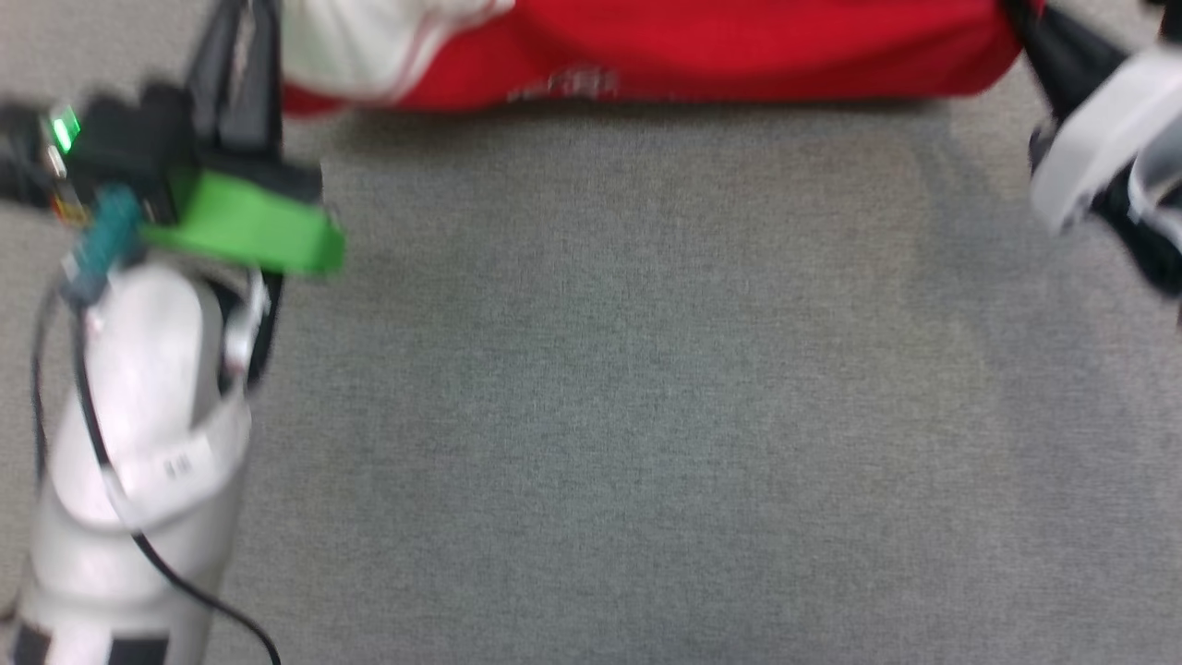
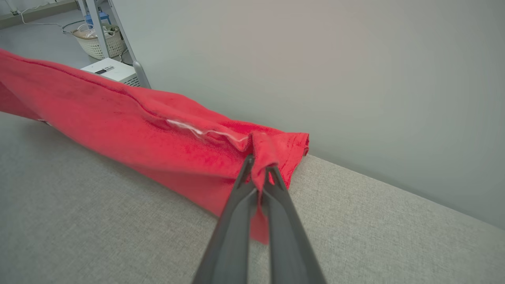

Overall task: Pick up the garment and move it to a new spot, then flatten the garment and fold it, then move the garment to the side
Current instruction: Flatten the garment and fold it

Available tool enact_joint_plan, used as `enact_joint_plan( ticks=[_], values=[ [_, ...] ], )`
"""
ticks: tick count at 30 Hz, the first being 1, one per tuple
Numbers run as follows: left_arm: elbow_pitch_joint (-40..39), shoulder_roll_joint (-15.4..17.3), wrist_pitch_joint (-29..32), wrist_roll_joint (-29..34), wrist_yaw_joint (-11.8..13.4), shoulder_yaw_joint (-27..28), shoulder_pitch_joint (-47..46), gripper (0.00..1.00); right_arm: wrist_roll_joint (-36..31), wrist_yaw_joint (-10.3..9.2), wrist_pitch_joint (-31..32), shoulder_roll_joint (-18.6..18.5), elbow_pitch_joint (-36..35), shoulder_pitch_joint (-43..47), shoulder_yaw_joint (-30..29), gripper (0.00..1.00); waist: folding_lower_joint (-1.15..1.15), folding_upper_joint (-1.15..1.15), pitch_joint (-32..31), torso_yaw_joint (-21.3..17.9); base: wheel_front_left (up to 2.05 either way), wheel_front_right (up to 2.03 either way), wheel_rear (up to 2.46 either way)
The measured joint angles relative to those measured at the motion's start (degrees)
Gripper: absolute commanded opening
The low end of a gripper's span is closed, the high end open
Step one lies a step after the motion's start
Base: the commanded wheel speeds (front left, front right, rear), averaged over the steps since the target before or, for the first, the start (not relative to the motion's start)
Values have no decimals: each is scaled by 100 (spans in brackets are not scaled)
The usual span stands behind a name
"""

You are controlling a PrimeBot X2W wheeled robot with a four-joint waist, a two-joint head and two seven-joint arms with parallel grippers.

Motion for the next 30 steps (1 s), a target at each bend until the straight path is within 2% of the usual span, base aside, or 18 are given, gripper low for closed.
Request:
enact_joint_plan(
  ticks=[8, 16, 30],
  values=[
    [-441, -289, -1, -294, 309, 142, 2062, 0, 271, 0, -65, -369, -459, 1653, 86, 0, 0, 0, -664, -5, 0, 0, 0],
    [-691, -287, 100, -374, 432, 85, 3727, 0, 312, 1, 29, -512, -855, 2989, -31, 0, 0, 0, -1326, -20, 0, 0, 0],
    [-657, -313, 412, -801, 478, -16, 5183, 0, 471, 1, 414, -557, -1478, 5149, -917, 0, 0, 0, -2086, -20, 0, 0, 0]
  ],
)
